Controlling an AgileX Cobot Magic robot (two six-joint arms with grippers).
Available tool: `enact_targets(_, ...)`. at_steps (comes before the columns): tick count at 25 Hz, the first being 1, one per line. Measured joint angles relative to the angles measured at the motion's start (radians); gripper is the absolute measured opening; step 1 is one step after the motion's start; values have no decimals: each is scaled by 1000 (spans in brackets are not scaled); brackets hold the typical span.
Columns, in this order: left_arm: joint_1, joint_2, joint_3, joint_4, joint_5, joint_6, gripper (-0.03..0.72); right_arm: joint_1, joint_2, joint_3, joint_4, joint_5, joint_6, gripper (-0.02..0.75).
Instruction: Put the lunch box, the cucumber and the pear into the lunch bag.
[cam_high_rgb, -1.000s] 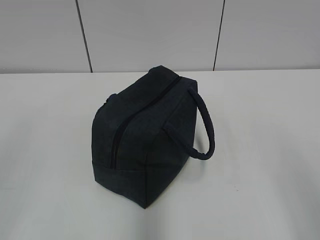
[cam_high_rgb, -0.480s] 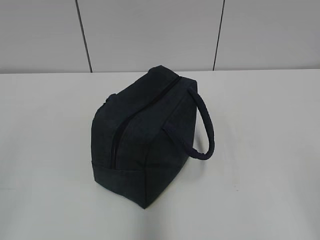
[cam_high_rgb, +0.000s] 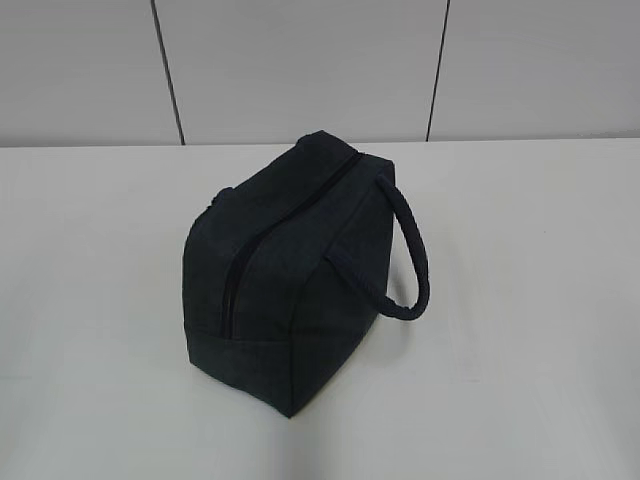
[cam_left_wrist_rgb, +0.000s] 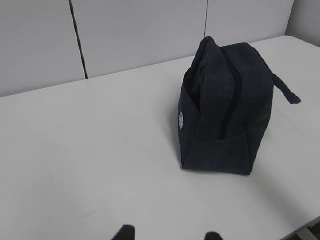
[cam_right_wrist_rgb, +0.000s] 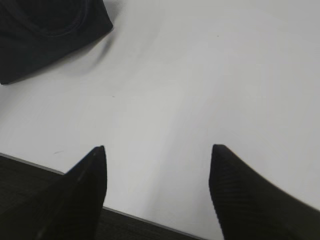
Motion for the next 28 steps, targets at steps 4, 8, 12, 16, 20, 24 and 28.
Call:
enact_targets(4,0,0,0,0,0,0,258,0,0,0,0,0,0,497)
enact_targets(8,0,0,0,0,0,0,256,0,0,0,0,0,0,497)
enact_targets(12,39,0,0,-1,0,0,257,-20,0,0,0,0,0,497)
enact_targets(16,200,0,0,-1,-1,0,257,-159,-1,0,-2,0,0,497)
enact_targets(20,267,0,0,-1,-1,0,253,-206,-1,0,-4,0,0,497)
enact_targets(24,269,0,0,-1,-1,0,249,-209,-1,0,-4,0,2,497)
enact_targets(28,269,0,0,-1,-1,0,243,-209,-1,0,-4,0,2,497)
